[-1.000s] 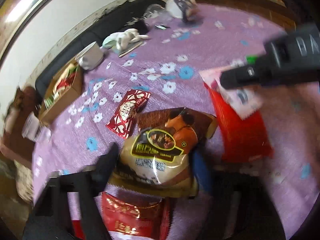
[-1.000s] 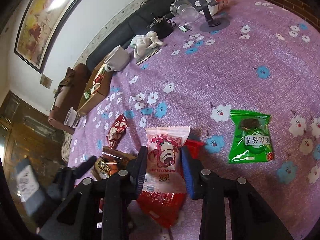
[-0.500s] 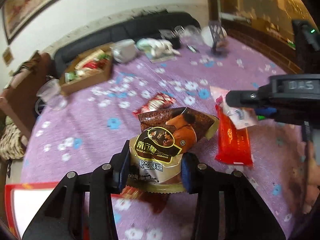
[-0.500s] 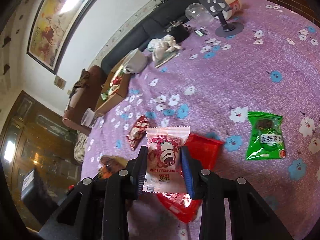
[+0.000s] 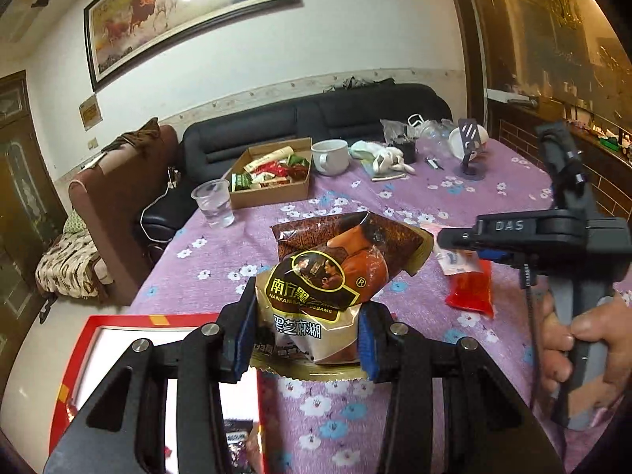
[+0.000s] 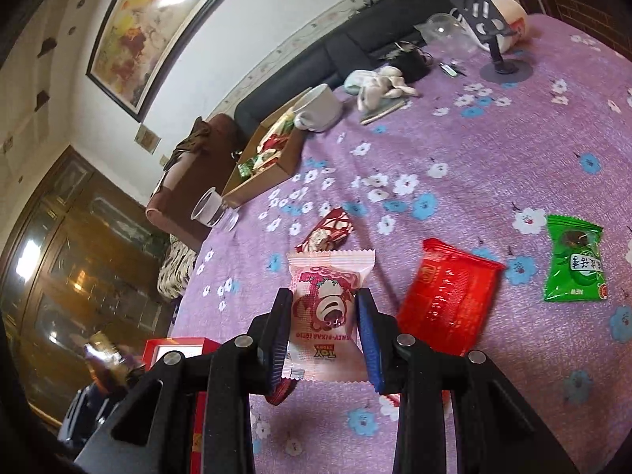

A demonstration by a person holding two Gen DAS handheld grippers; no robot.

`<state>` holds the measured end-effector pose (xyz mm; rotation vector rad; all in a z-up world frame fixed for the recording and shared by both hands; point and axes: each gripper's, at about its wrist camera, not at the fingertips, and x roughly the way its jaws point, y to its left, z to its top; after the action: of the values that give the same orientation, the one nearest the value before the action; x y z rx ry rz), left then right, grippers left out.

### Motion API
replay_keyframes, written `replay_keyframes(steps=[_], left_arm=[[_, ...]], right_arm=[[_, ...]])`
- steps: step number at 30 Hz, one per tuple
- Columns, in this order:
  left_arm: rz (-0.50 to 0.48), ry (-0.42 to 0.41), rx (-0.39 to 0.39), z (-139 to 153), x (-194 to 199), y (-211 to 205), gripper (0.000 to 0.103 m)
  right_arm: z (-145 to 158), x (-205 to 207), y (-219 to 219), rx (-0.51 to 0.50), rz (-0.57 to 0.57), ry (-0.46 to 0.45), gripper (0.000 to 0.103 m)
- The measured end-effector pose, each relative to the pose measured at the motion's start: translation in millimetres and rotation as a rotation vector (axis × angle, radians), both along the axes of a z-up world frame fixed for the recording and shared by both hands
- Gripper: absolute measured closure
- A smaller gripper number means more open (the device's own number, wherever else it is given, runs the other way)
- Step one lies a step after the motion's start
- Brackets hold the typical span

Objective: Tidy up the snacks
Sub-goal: 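Carry the chocolate bag and pink packet over the tray with both grippers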

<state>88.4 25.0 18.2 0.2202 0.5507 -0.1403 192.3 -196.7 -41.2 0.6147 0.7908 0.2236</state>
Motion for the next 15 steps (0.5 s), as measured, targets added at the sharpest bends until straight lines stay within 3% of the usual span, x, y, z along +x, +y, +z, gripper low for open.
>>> replay_keyframes(steps=[7,15], left_arm=[[-0.002,-0.046,-0.016,12,-21,8,0.062],[-0.003,-0.029,-0.053,9,-29,24,0.062]], right_arm=[[4,-19,-2,0.011,-0.01,-0.066,0.07],[6,-41,12,0.031,0.0,-0.097,0.07]])
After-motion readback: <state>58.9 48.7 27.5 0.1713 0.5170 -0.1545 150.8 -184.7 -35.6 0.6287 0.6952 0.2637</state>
